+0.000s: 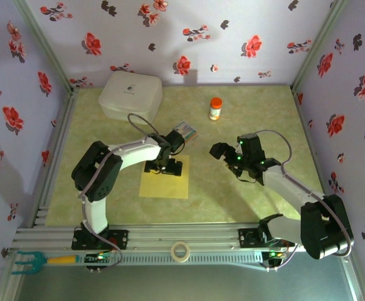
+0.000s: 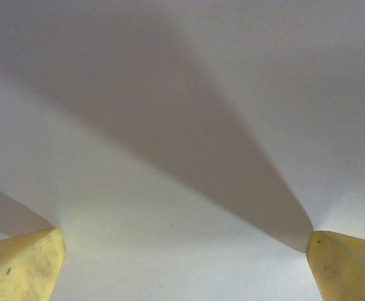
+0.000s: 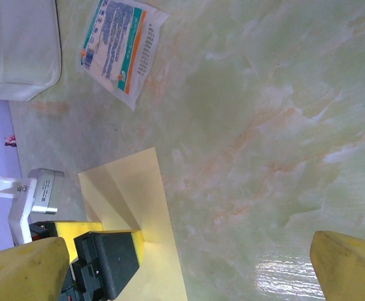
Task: Fold a paper plane with a square sheet of paper (pick it up from the middle)
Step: First fold the square sheet of paper in half at the center of the table.
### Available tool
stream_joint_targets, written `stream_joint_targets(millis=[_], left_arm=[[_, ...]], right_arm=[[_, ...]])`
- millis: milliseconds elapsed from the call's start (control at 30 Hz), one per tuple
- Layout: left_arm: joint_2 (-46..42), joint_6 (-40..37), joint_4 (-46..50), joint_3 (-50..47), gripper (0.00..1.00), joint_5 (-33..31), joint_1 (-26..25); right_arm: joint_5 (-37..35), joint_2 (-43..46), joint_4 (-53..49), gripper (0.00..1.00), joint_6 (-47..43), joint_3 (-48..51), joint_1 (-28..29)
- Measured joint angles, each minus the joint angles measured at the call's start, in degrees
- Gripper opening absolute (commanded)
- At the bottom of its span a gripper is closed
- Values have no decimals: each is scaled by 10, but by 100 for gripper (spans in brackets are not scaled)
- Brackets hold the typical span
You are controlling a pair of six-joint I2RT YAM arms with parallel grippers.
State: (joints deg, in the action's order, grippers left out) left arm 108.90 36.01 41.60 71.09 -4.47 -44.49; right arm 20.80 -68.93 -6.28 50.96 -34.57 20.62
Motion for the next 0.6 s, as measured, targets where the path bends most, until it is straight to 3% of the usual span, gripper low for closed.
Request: stream_joint_targets(millis=[600], left_arm=[[3, 0, -4, 0, 99, 0, -4]], right_arm=[[-2, 0, 0, 99, 0, 0, 0]])
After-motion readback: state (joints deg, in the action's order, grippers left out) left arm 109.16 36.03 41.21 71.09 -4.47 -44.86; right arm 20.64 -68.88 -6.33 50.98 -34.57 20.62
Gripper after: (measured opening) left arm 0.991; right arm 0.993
